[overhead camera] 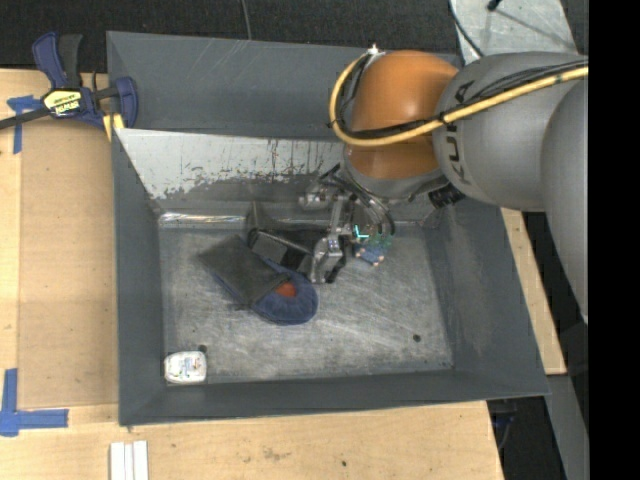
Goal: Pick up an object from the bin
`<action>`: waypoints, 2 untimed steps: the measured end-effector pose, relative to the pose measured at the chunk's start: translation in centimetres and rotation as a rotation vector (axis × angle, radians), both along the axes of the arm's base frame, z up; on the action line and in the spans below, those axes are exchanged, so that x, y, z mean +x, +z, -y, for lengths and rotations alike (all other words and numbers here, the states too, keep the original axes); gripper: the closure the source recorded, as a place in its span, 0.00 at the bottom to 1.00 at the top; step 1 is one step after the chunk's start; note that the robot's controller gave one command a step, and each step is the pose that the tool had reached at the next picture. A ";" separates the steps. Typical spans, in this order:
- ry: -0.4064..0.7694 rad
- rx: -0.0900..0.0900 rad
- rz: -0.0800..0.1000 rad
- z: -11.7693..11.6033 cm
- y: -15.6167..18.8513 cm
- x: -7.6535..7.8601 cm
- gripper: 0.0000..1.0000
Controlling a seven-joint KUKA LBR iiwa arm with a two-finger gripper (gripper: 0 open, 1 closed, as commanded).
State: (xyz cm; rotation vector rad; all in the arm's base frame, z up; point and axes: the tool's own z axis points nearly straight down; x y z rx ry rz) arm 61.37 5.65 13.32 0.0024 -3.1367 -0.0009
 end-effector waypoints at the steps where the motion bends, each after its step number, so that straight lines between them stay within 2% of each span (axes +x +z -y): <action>1: 0.151 -0.001 0.020 -2.4 -4.3 0.3 0.00; 2: 0.150 -0.001 0.016 -2.4 -4.4 0.2 1.00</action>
Offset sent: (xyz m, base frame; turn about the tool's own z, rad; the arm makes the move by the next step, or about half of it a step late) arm -0.0028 0.0323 -0.0632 -0.1651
